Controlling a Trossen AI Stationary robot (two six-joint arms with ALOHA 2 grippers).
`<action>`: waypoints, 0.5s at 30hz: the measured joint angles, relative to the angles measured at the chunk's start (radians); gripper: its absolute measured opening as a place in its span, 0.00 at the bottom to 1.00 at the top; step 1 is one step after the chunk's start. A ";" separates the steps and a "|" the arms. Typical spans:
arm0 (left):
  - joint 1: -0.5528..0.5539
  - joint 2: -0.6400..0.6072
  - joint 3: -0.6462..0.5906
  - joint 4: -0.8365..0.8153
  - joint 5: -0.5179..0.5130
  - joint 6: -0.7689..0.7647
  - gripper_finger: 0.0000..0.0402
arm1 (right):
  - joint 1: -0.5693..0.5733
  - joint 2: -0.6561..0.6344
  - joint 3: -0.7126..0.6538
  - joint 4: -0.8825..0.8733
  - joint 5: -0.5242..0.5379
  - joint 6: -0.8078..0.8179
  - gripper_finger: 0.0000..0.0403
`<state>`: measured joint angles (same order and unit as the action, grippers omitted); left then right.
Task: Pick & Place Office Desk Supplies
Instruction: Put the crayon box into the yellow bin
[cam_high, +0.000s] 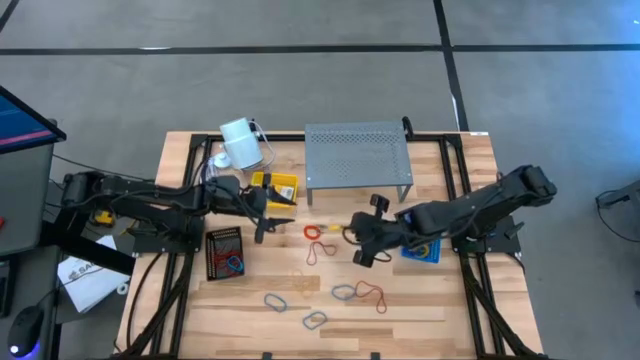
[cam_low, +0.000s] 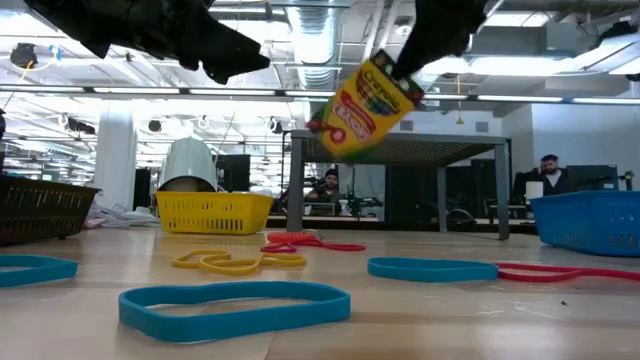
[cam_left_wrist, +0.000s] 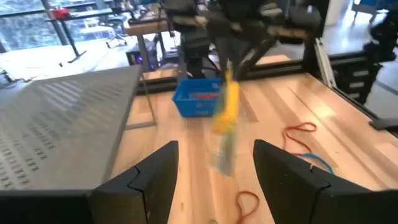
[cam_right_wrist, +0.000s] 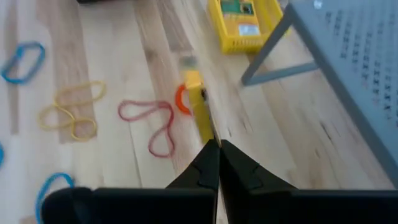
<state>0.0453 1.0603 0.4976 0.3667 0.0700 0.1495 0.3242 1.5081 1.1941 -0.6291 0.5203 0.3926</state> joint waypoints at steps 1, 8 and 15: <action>-0.011 0.000 0.000 -0.002 -0.016 0.000 0.51 | -0.002 -0.007 0.000 0.009 0.000 -0.005 0.00; -0.073 0.001 0.000 -0.026 -0.128 0.075 0.51 | -0.014 -0.016 0.021 0.066 -0.019 -0.052 0.00; -0.116 0.002 0.000 -0.046 -0.212 0.109 0.51 | -0.033 -0.015 0.057 0.102 -0.028 -0.086 0.00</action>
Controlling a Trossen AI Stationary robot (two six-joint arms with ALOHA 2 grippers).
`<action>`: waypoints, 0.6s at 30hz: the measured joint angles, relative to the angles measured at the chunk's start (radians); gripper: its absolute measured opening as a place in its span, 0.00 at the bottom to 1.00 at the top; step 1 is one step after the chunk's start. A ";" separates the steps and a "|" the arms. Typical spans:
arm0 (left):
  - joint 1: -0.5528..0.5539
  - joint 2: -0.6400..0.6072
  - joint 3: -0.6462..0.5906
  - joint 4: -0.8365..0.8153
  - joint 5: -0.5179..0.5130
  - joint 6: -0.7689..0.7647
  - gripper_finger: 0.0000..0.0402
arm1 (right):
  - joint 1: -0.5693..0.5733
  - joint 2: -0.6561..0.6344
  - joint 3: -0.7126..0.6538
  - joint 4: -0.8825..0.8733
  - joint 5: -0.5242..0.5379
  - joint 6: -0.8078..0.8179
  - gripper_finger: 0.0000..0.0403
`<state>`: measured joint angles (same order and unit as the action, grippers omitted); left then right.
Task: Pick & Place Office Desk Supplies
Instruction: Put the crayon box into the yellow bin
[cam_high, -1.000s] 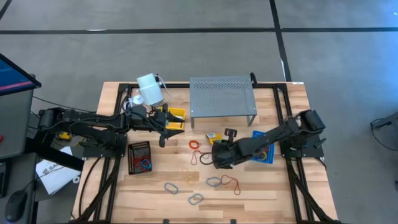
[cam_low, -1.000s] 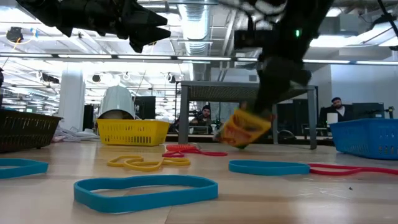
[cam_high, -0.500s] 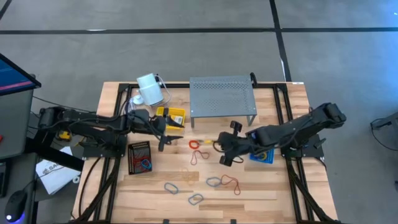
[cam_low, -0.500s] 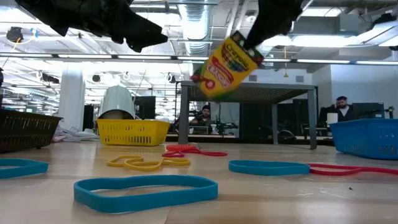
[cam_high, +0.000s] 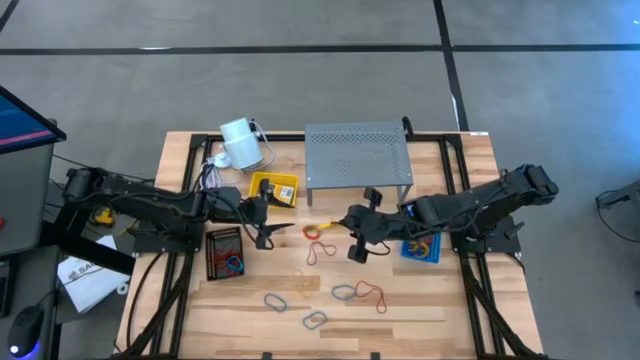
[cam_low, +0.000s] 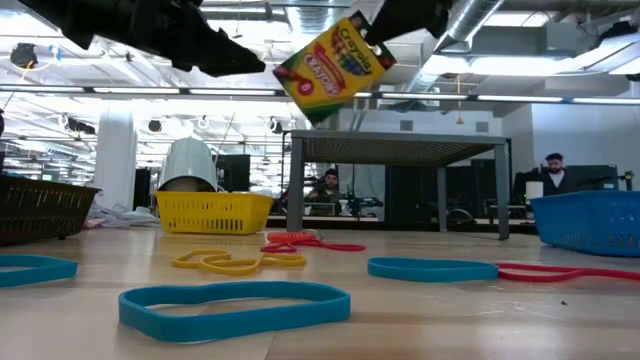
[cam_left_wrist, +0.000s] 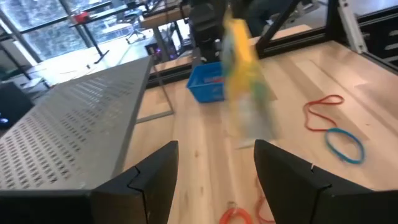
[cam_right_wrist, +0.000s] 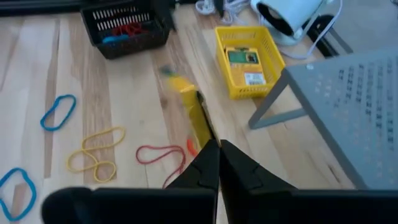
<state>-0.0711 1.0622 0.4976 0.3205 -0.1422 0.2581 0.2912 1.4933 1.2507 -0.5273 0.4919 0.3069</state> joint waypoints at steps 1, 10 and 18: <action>-0.003 0.001 0.000 0.000 0.000 0.000 0.51 | -0.002 0.000 0.003 0.004 0.000 -0.007 0.00; -0.010 0.001 0.000 0.001 0.000 0.000 0.65 | -0.039 0.000 0.003 0.089 -0.046 -0.068 0.00; -0.037 0.001 0.000 0.037 0.000 -0.003 0.67 | -0.073 0.000 0.003 0.135 -0.089 -0.097 0.00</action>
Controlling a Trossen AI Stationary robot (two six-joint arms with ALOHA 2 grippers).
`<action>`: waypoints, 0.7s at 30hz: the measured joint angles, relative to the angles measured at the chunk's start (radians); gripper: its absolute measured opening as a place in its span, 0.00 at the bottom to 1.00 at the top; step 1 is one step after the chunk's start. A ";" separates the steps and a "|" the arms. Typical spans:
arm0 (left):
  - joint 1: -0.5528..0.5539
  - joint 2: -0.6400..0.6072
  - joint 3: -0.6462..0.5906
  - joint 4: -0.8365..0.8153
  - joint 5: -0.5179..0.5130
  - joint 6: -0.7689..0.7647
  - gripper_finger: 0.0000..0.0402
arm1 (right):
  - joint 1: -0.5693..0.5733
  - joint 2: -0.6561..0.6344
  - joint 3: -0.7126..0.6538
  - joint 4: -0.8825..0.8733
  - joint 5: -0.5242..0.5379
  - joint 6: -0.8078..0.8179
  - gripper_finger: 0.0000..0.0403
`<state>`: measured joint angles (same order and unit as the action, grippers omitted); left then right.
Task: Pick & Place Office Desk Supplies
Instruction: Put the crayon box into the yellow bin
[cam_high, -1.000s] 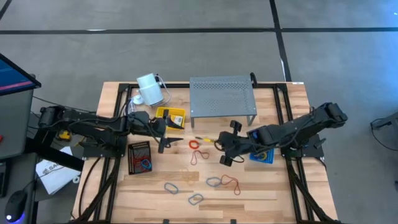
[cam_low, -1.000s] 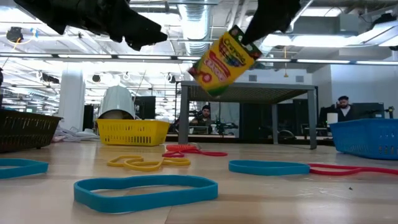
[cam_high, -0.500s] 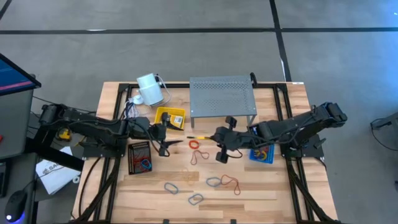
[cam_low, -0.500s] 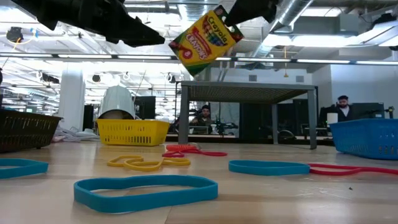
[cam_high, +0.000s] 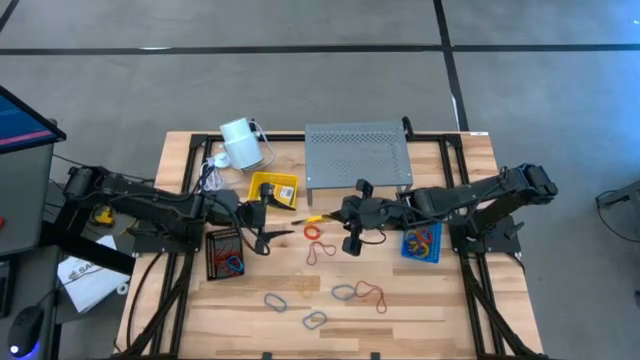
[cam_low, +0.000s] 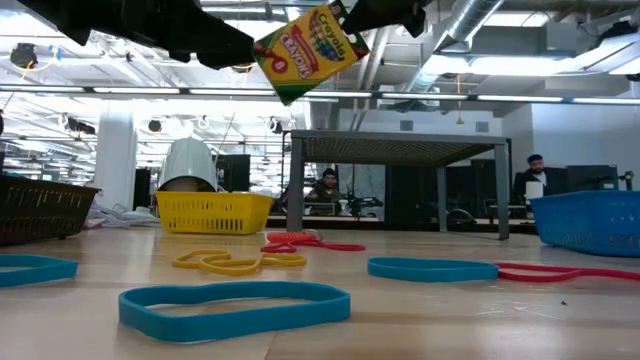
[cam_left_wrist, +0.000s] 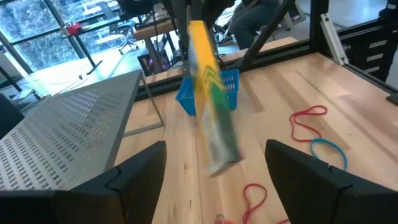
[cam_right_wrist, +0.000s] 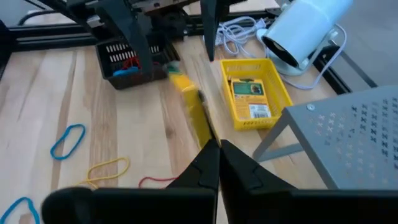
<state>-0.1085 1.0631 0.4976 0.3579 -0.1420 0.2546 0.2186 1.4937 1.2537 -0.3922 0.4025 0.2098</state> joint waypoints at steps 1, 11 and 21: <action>0.000 0.000 0.000 0.005 0.000 0.000 0.67 | -0.003 0.000 0.000 0.009 -0.008 -0.006 0.00; 0.000 0.065 0.024 0.089 -0.031 -0.004 0.67 | -0.040 0.000 0.000 0.093 -0.061 -0.042 0.00; 0.000 0.272 0.165 0.083 -0.060 -0.004 0.66 | -0.040 0.000 0.000 0.113 -0.065 -0.053 0.00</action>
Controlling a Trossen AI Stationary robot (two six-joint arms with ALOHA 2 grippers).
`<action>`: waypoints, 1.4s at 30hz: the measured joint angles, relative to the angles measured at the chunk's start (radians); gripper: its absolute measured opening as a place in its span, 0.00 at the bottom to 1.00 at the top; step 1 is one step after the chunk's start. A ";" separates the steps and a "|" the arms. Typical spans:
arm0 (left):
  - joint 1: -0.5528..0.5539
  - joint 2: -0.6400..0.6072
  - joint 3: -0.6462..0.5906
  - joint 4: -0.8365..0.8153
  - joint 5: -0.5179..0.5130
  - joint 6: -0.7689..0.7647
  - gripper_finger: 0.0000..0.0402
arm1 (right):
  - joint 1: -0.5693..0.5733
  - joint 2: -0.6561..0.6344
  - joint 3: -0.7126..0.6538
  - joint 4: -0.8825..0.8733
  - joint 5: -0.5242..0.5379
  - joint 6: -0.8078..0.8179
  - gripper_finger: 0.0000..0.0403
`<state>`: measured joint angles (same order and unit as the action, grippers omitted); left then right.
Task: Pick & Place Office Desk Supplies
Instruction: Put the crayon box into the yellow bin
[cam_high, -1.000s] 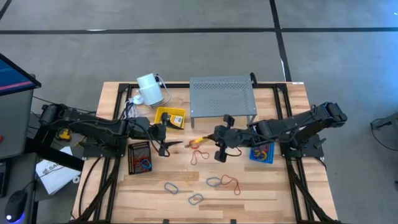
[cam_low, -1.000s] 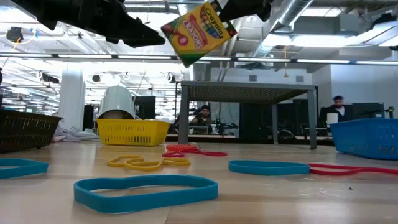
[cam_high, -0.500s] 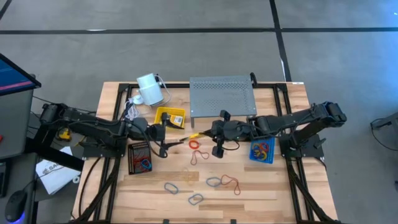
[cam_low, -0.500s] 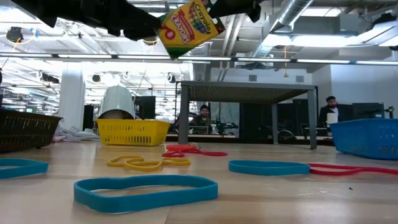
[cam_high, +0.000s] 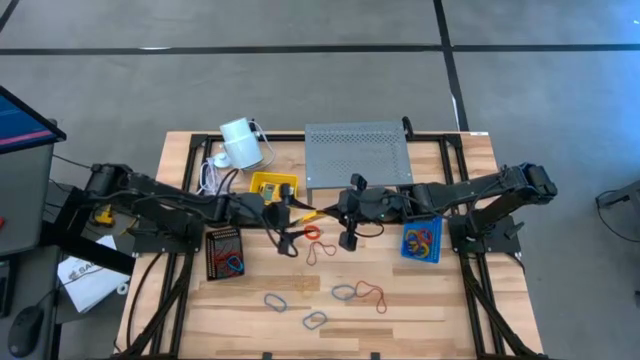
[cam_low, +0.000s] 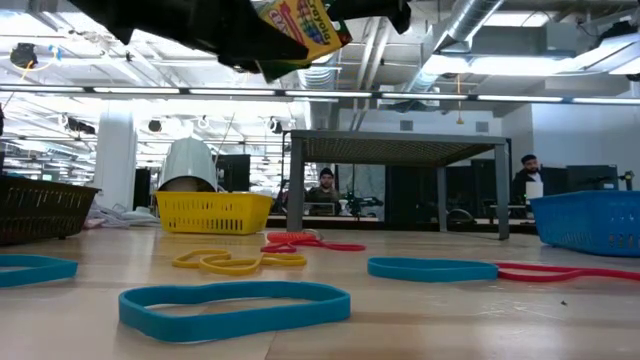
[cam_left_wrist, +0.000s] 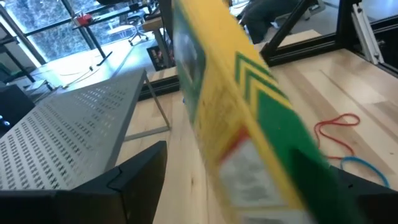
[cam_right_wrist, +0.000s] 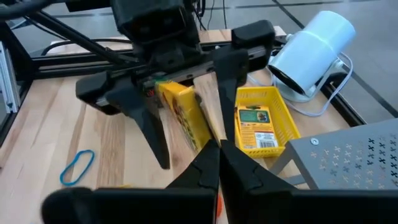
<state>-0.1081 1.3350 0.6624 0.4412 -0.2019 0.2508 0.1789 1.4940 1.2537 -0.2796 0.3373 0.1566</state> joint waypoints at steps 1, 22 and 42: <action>0.000 0.003 0.006 0.000 0.001 0.000 0.65 | 0.003 0.000 0.000 0.000 0.000 0.000 0.00; -0.001 -0.124 0.010 -0.150 0.077 -0.083 0.36 | 0.008 0.000 0.000 0.006 -0.001 -0.037 0.00; -0.001 -0.124 0.010 -0.162 0.077 -0.083 0.10 | 0.010 0.000 0.000 0.007 -0.024 -0.025 0.14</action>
<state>-0.1089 1.2106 0.6727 0.2790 -0.1253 0.1673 0.1894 1.4940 1.2533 -0.2722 0.3131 0.1314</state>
